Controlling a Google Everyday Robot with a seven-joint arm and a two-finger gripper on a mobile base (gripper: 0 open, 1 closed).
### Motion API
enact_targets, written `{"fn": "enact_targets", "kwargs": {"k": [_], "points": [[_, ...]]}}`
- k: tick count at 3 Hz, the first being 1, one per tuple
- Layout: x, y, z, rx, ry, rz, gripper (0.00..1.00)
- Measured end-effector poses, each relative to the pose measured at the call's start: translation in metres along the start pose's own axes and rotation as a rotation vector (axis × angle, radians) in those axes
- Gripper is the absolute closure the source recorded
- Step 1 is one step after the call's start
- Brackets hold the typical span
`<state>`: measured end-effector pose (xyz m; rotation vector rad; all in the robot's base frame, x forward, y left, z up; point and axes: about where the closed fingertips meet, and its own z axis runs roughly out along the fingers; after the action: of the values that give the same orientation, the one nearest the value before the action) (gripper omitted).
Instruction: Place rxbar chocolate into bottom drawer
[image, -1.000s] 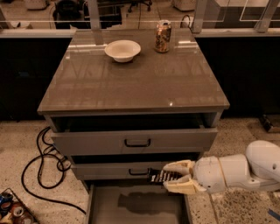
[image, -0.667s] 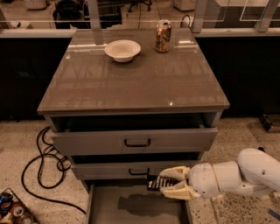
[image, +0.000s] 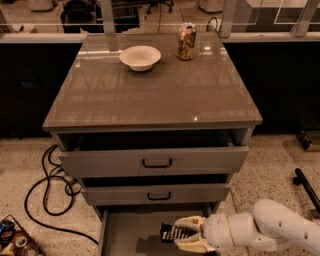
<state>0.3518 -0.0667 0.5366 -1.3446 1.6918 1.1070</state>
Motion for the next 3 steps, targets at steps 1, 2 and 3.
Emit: {"fn": "enact_targets", "kwargs": {"k": [1,2,3], "points": [[0.039,-0.004,0.036,0.051,0.028,0.037,1.00],[0.064,-0.023,0.067,0.088,0.044,0.061,1.00],[0.064,-0.022,0.067,0.087,0.044,0.061,1.00]]}}
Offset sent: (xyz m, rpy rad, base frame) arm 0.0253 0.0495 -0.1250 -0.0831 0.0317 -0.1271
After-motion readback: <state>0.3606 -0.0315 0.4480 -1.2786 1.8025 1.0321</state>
